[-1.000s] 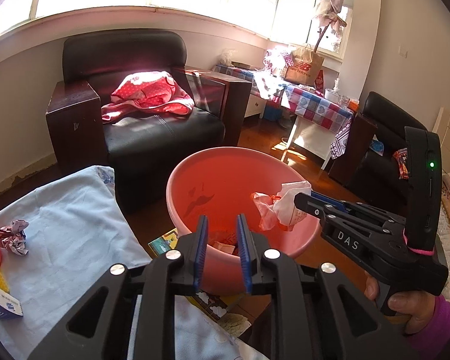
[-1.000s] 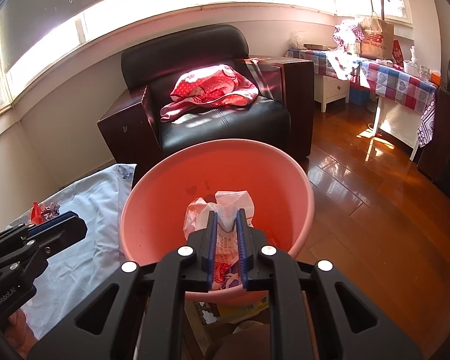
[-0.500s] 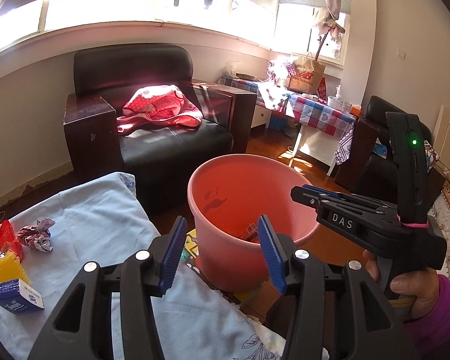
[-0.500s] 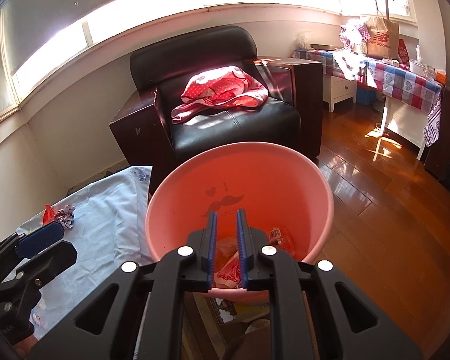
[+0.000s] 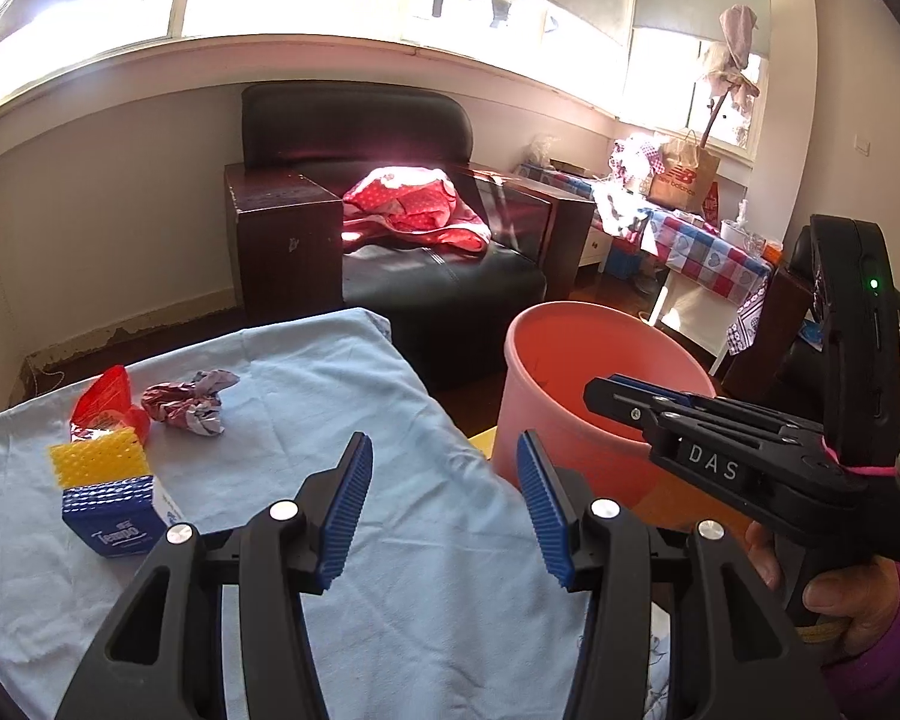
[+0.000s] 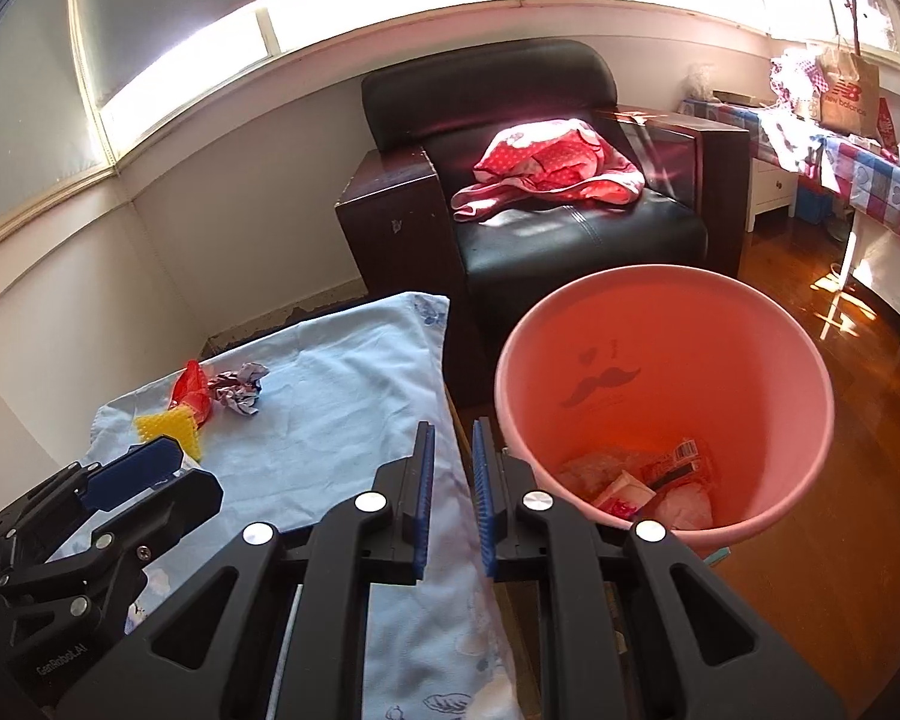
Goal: Collect trash
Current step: 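Return both tools to the table toward the yellow foam and wrapper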
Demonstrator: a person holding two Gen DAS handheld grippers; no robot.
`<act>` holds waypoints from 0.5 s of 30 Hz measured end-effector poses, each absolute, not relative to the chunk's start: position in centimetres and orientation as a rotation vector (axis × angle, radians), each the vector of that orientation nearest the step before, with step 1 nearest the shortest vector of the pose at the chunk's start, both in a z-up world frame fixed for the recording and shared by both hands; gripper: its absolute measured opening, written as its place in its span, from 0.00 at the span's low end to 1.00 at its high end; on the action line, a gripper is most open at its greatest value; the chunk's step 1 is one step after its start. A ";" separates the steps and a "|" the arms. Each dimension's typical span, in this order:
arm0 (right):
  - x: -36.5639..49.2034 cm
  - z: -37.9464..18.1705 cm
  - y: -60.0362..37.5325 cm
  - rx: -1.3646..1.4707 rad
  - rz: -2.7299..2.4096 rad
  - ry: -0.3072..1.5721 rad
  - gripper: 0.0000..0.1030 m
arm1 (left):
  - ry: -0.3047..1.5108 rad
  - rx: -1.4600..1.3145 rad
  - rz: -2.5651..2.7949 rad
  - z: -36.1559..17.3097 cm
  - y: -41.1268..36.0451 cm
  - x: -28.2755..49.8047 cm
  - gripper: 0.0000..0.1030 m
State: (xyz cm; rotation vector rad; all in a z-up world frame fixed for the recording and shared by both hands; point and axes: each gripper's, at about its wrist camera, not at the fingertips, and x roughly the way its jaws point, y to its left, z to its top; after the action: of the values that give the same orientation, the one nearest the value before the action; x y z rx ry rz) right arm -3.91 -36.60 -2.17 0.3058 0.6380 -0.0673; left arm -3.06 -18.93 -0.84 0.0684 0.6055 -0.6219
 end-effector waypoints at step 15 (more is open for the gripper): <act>0.3 -2.9 -29.1 0.202 0.076 0.757 0.13 | 0.569 -0.029 -0.359 -0.9 -5.4 -1.4 0.51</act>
State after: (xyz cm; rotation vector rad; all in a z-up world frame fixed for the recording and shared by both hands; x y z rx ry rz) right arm 0.35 -29.10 -2.85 0.2017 0.7571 0.0762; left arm -1.43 -5.39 -0.91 -0.0292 0.5687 -0.3591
